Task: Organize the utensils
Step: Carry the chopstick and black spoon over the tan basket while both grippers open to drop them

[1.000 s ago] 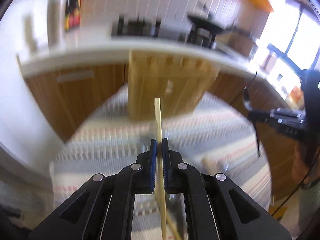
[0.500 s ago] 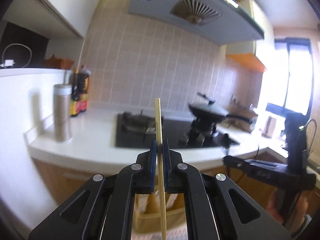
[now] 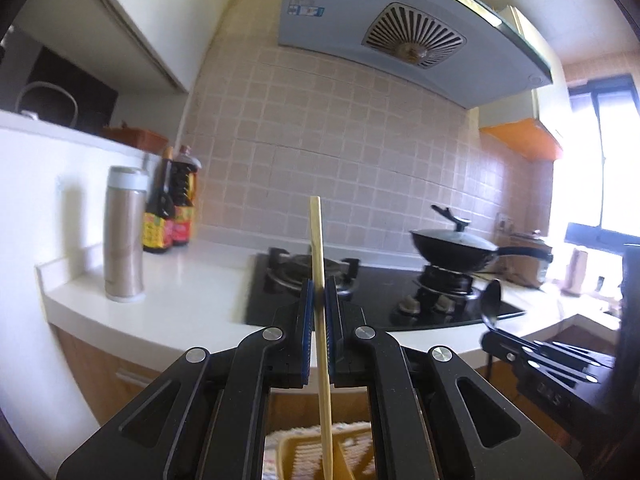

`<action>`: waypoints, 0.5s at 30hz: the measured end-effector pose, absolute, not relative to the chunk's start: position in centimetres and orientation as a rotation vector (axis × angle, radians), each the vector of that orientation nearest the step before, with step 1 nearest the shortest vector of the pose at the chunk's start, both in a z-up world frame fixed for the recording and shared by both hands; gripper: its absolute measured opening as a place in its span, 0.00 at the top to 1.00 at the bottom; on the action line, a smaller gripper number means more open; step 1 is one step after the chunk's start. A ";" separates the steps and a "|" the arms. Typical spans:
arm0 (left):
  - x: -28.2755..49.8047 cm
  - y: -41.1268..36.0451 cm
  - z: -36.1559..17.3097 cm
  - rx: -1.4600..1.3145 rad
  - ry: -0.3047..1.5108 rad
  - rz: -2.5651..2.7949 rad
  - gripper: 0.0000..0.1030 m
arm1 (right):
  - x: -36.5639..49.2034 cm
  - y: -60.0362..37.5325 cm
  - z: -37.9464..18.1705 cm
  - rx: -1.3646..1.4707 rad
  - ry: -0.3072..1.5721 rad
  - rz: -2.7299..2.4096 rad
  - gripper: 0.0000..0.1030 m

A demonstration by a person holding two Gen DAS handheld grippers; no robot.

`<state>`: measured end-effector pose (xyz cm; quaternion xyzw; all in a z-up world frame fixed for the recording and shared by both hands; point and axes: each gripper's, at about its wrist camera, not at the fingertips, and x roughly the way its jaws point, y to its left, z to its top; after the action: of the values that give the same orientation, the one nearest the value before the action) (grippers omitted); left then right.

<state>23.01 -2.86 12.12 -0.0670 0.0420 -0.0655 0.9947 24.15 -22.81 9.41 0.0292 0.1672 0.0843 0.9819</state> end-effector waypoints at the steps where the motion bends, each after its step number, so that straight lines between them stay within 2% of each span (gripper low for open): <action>1: 23.2 -3.1 11.9 -0.116 0.072 -0.107 0.96 | 24.2 -22.8 9.2 0.058 0.336 0.172 0.95; 9: 23.2 -3.2 10.3 -0.110 0.092 -0.122 0.94 | 23.9 -23.5 8.2 0.108 0.320 0.193 0.94; 12: 22.1 -2.4 10.5 -0.108 0.127 -0.122 0.80 | 22.9 -23.6 8.1 0.087 0.337 0.204 0.93; 14: 20.9 -1.8 10.6 -0.125 0.140 -0.154 0.57 | 22.0 -23.9 8.0 0.101 0.350 0.226 0.92; 15: 19.9 -1.3 10.7 -0.137 0.143 -0.158 0.54 | 21.5 -24.2 8.0 0.110 0.360 0.229 0.92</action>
<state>19.93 -1.27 10.71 -0.0682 0.0712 -0.0789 0.9920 21.47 -24.16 8.00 0.0546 0.1784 0.1136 0.9759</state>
